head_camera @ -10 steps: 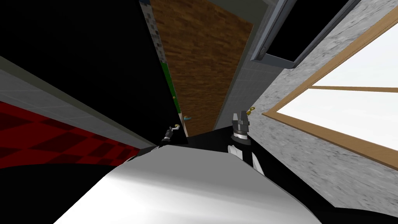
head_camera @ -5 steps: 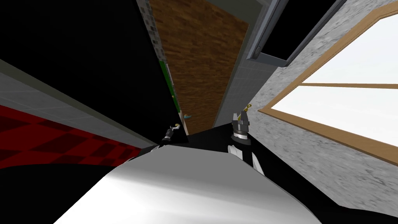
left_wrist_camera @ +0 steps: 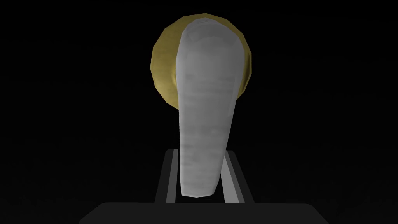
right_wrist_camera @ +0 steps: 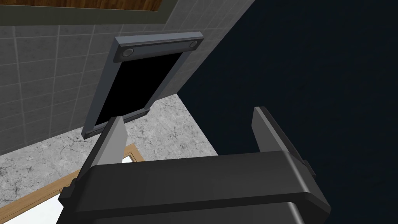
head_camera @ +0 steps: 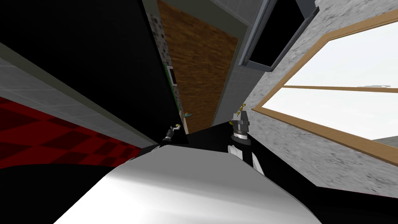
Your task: Pull the door open
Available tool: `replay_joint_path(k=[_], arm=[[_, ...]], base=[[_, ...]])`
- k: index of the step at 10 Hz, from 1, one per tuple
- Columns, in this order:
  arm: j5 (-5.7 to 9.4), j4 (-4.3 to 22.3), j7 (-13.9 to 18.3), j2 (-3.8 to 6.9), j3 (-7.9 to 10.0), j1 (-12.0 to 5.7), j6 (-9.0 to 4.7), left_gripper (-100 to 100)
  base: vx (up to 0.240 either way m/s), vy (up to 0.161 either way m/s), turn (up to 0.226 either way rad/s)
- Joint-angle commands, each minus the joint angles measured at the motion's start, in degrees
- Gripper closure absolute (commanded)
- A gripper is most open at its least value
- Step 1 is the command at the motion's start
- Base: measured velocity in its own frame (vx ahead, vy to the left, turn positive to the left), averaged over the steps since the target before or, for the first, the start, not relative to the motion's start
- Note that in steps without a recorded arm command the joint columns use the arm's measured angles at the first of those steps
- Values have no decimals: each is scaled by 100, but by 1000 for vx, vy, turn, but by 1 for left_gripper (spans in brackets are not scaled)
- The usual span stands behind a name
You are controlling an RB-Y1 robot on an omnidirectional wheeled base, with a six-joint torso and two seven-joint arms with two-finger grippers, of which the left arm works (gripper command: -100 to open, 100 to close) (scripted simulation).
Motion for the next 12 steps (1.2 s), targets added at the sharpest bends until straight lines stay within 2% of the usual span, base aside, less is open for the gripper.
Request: replay_joint_path(k=[1,2,4,6,7,8,9,10,12], arm=[[28,113,-12,-66,-173,-141,-101,100],[28,113,-12,-66,-173,-141,-101,100],[99,80,-39,-66,-306,-153,-99,100],[99,80,-39,-66,-306,-153,-99,100],[174,45,-67,-67,-445,-164,-98,100],[199,33,-77,-67,-491,-168,-98,100],[206,18,-76,-11,-395,-133,-86,100],[258,11,-50,30,-599,-119,-143,100],[291,-10,-32,61,-722,-110,-173,100]], base=[[-144,72,-136],[-89,50,-52],[-93,45,-66],[-78,41,-40],[-131,58,-83],[-208,105,-124],[-90,50,-36],[-108,-32,-53],[-163,-14,-21]])
